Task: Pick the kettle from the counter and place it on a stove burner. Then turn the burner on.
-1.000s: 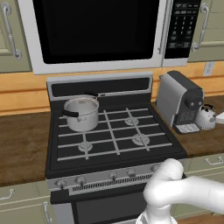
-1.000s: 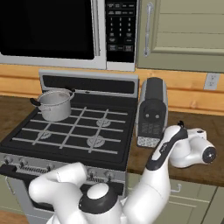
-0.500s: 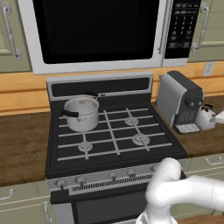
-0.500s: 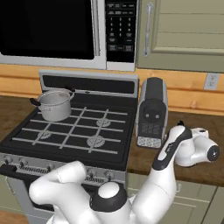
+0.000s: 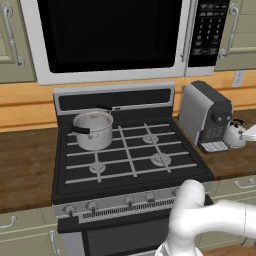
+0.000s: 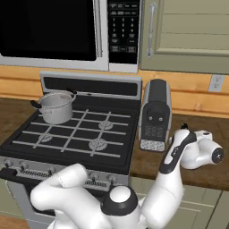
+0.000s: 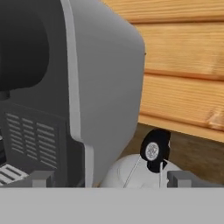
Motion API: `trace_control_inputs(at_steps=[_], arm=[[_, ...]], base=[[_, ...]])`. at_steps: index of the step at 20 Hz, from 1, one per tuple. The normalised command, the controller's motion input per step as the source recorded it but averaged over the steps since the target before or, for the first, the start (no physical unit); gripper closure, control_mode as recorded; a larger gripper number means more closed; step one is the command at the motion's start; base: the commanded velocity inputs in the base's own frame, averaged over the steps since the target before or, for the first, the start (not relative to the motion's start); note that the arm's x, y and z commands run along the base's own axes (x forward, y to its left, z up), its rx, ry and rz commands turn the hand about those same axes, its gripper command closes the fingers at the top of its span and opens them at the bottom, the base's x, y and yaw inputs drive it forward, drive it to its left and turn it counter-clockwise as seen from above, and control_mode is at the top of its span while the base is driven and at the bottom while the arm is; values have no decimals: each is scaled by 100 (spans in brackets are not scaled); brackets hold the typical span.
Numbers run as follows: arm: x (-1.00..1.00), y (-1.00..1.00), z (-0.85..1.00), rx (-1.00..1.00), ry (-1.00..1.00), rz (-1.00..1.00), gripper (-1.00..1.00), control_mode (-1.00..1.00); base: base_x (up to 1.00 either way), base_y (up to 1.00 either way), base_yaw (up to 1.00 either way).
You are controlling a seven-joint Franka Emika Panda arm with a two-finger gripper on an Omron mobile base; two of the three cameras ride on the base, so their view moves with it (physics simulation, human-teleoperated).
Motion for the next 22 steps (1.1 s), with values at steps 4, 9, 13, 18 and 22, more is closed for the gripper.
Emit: trace_control_inputs(at_steps=[4, 9, 13, 18, 22], arm=[[28, -18, -12, 0, 0, 1, -100, -100], [25, -26, -11, 0, 0, 0, -100, -100], [24, -22, -14, 0, 0, 0, -100, -100], [25, -15, -18, 0, 0, 0, -100, -100], [21, -10, -24, 0, 0, 0, -100, -100]], base=[[0, 0, 0], [0, 0, 0], [0, 0, 0], [0, 0, 0], [0, 0, 0]])
